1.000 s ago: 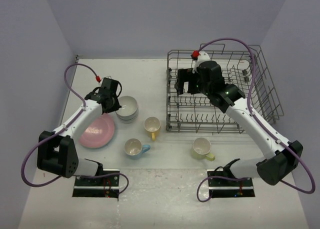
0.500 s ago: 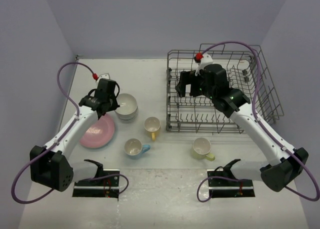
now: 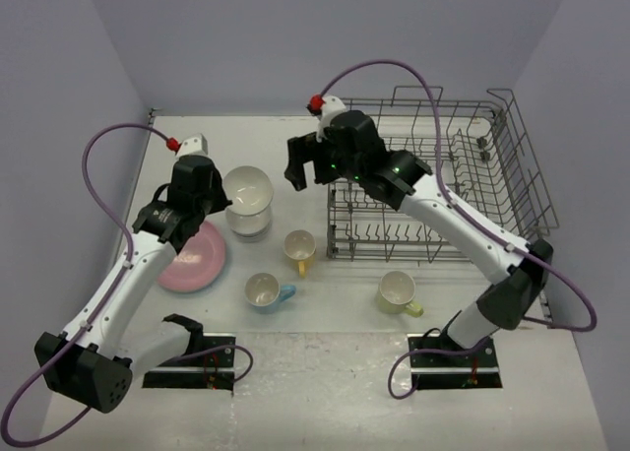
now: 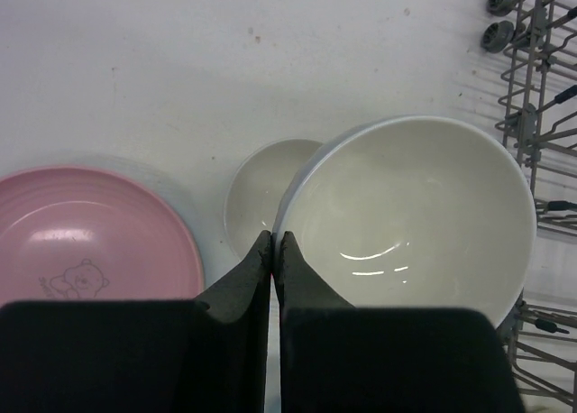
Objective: Load the mixed dishes into the dish rack
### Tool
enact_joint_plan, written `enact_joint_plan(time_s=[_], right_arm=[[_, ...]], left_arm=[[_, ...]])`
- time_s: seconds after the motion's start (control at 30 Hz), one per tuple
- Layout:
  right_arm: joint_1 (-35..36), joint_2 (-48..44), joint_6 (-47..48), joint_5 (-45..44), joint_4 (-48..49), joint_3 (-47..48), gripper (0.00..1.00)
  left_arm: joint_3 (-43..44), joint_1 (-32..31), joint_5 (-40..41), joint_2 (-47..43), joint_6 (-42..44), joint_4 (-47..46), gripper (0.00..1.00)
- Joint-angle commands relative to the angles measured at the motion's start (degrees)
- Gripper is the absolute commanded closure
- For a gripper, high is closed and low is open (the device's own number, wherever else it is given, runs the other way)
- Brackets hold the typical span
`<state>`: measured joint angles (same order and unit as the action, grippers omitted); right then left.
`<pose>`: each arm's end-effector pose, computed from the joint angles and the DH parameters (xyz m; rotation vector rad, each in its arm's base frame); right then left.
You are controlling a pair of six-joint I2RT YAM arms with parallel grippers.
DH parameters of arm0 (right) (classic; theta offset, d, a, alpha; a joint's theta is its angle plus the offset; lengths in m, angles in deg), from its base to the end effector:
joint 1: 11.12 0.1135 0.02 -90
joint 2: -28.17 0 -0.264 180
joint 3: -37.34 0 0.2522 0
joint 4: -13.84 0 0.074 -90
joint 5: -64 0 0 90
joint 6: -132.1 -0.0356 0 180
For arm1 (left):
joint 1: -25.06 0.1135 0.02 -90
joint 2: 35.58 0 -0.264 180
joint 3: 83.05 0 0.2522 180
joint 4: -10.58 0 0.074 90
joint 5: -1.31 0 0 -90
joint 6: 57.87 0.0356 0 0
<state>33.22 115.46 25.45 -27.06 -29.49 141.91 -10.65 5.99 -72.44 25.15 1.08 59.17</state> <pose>0.2485 0.2419 0.4040 -0.4879 2.0299 0.6447 0.2153 -0.0639 0.3298 -0.3831 2.1574 -0.1797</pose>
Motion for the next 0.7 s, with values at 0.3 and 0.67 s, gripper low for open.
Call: enact_joint_plan(time_s=[0.3, 0.67], right_arm=[[8.2, 17.0, -3.5, -13.7, -9.6, 20.5, 0.04], [8.8, 12.7, 10.4, -10.2, -2.4, 15.0, 0.01]], left_arm=[[6.1, -2.8, 3.3, -0.6, -5.7, -8.2, 1.00], [10.5, -3.9, 5.4, 3.2, -3.6, -5.1, 1.00]])
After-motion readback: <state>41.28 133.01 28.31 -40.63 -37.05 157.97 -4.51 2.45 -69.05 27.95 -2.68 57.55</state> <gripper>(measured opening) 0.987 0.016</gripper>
